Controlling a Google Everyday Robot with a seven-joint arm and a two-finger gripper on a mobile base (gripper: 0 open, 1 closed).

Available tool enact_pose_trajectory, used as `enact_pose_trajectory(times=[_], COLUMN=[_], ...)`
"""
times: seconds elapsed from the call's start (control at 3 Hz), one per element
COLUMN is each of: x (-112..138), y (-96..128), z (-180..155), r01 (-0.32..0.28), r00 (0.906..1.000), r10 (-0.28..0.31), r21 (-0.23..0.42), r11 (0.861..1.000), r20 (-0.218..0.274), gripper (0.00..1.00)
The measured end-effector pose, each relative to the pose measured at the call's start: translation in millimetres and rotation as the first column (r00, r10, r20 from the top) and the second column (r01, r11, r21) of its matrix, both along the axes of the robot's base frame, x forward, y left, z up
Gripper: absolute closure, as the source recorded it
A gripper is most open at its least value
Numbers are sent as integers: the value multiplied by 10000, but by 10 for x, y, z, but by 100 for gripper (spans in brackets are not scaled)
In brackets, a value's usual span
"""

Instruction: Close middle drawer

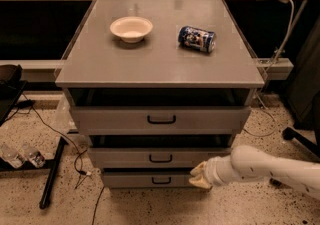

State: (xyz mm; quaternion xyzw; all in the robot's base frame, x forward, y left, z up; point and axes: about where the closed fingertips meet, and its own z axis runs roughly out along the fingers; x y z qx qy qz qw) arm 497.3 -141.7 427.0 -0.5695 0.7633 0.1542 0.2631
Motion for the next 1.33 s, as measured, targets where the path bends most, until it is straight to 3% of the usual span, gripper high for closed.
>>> enact_pose_trajectory(times=[0.33, 0.67, 1.33], x=[565, 627, 474], y=[59, 82, 78], z=[86, 115, 129], r01=[149, 133, -215], r00=[9983, 9978, 9980], r10=[-138, -121, 229], r21=[-188, -182, -249], r11=[9997, 9997, 9995], r20=[567, 656, 586], gripper=[89, 85, 38])
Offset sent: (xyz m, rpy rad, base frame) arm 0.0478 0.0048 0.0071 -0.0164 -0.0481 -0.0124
